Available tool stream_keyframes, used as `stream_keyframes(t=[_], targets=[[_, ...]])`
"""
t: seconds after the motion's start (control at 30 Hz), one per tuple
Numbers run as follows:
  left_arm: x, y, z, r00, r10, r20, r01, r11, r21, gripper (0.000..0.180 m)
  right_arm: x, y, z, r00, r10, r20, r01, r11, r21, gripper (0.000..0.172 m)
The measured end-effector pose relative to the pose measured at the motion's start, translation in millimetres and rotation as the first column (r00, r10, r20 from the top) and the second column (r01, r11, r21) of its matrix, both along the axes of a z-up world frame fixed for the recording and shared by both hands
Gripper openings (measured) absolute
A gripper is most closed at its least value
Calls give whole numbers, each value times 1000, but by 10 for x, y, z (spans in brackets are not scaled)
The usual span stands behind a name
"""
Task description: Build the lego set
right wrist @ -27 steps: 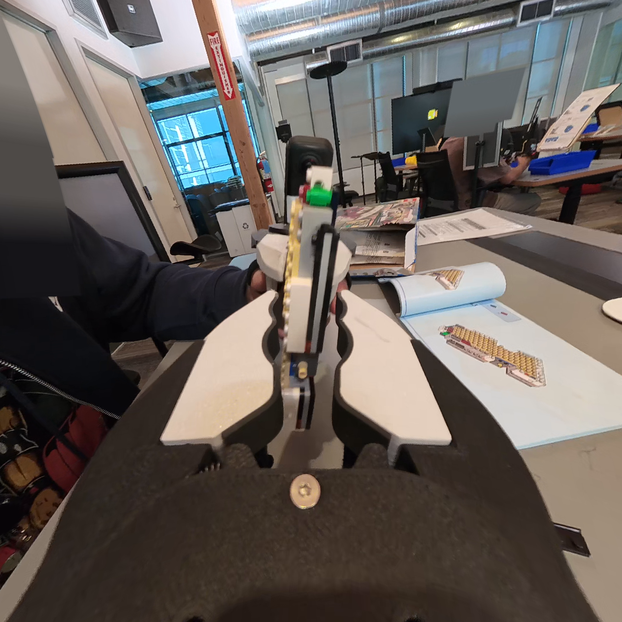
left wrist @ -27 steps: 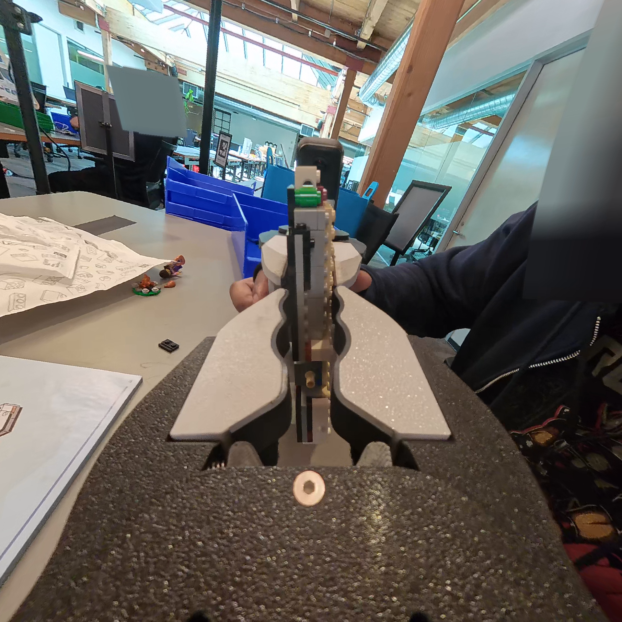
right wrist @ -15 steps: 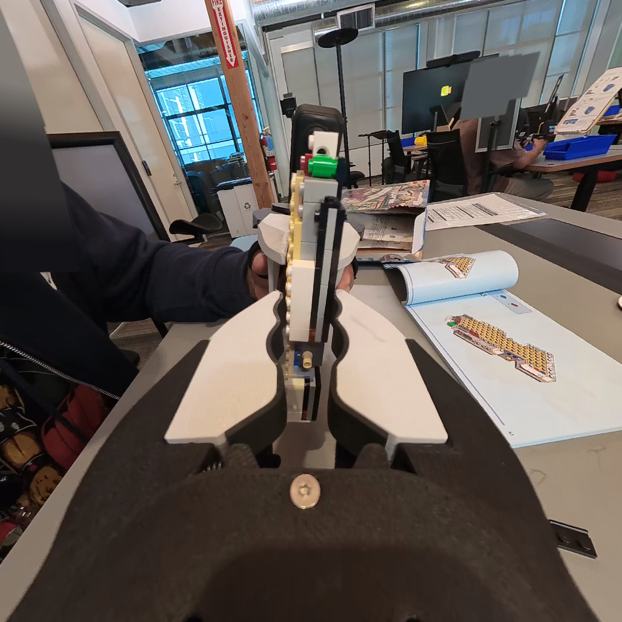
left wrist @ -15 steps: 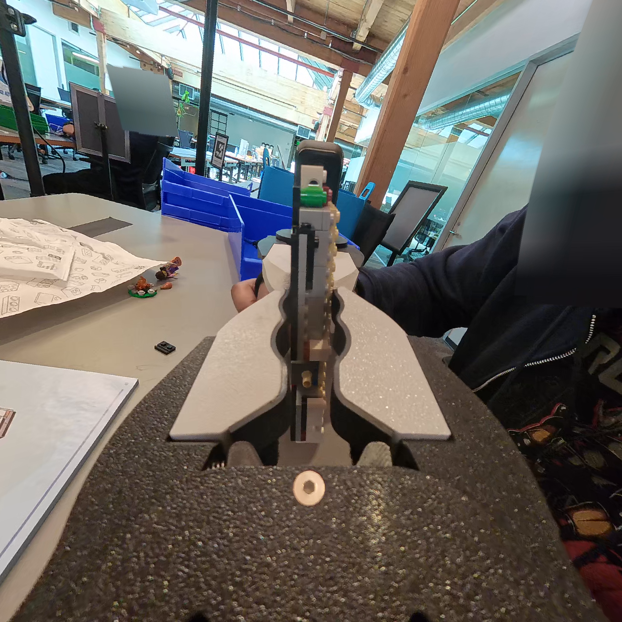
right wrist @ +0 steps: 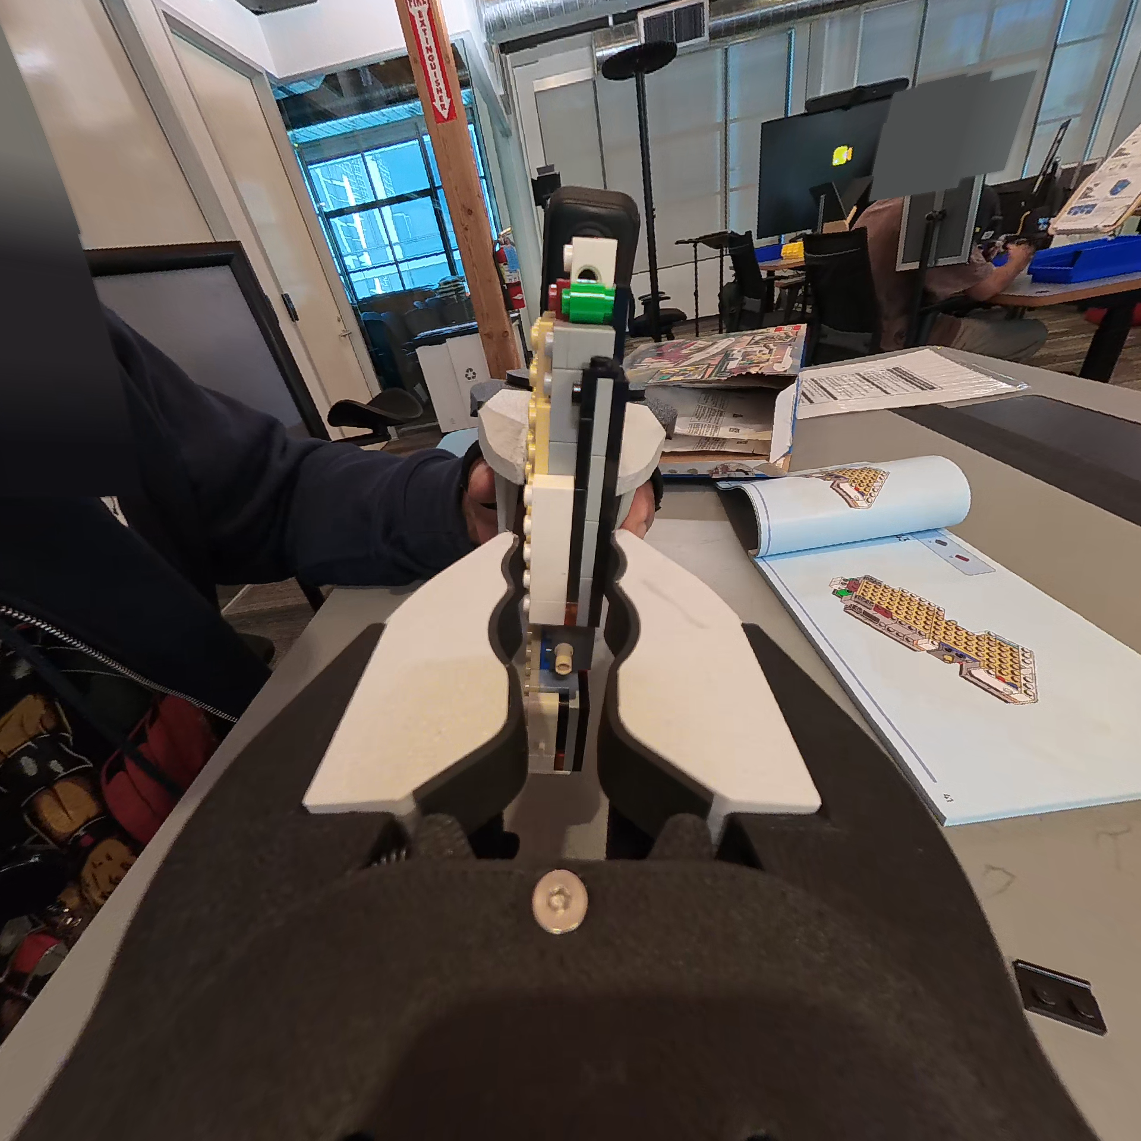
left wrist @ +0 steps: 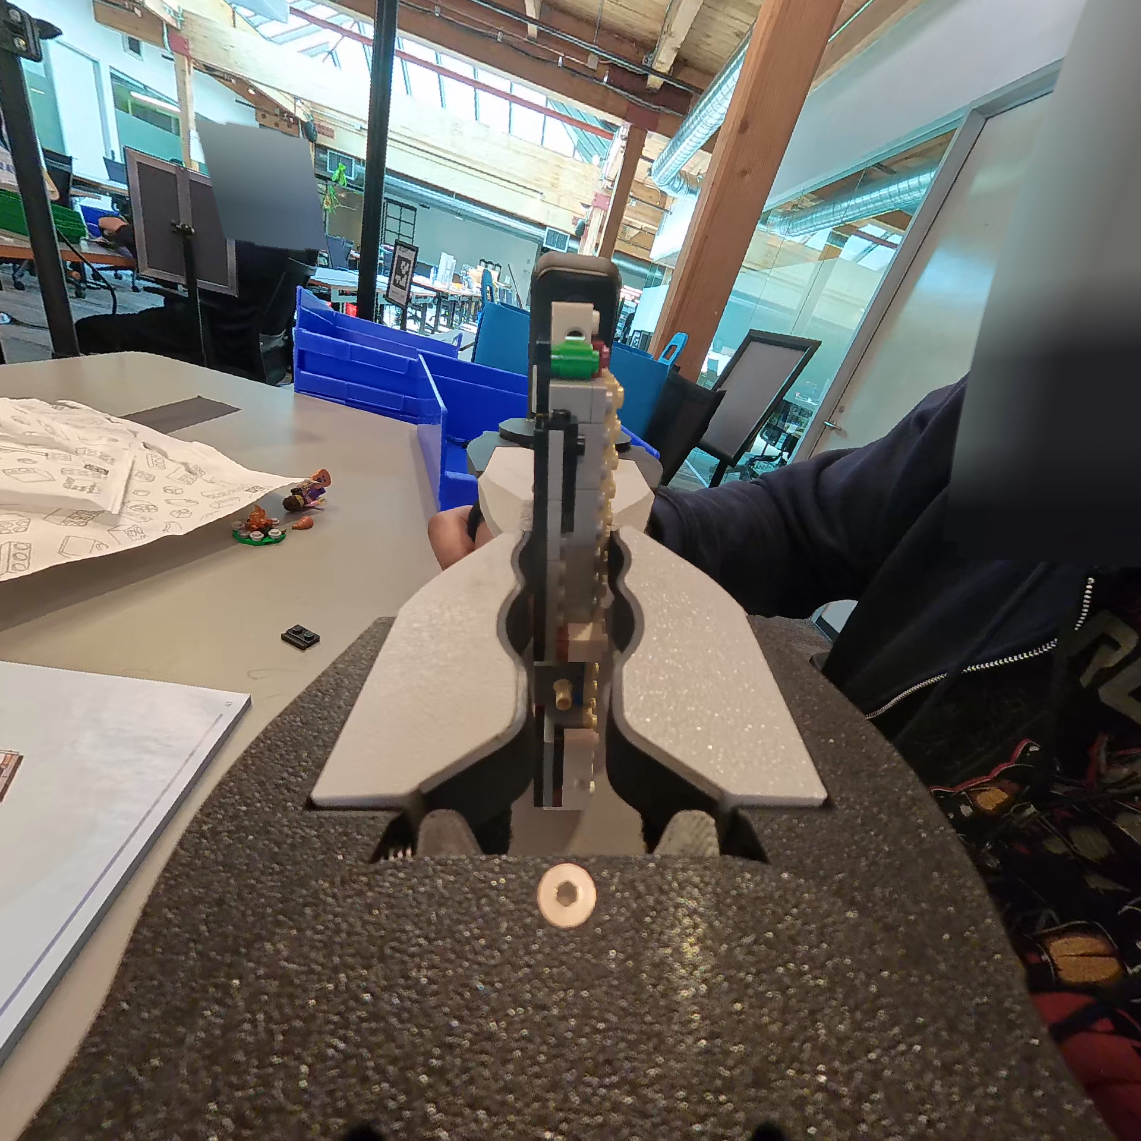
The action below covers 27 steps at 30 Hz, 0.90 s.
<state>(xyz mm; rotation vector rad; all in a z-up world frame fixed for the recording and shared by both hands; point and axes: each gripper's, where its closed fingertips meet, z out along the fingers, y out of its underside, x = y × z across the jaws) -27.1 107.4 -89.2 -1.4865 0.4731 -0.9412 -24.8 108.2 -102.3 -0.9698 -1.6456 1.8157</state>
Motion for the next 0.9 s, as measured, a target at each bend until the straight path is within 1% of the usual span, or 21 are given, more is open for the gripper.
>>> stream_keyframes(t=[0.2, 0.37, 0.43, 0.57, 0.63, 0.9], targets=[[-25, 23, 2, 1000, 16, 21, -16, 1000, -1, 22, -26, 21, 0, 999, -36, 9, 36, 999, 7, 26], [-63, 19, 32, 999, 29, 25, -29, 1000, 11, 22, -27, 73, 73, 996, -84, -26, 85, 996, 14, 34], [-66, 17, 33, 999, 27, 23, -27, 1000, 12, 22, -25, 102, 106, 994, -98, -38, 99, 995, 6, 34], [-34, 17, 1, 1000, 21, 1, -21, 1000, 12, 22, -16, 97, 130, 994, -102, -48, 102, 995, 8, 33], [-15, 16, -14, 1000, 16, -7, -16, 1000, 10, 22, -17, 89, 122, 993, -105, -49, 106, 994, 22, 28], [0, -1, -18, 1000, 3, -19, -3, 1000, 15, 22, 4, 64, 124, 997, -62, -47, 63, 998, 9, 25]])
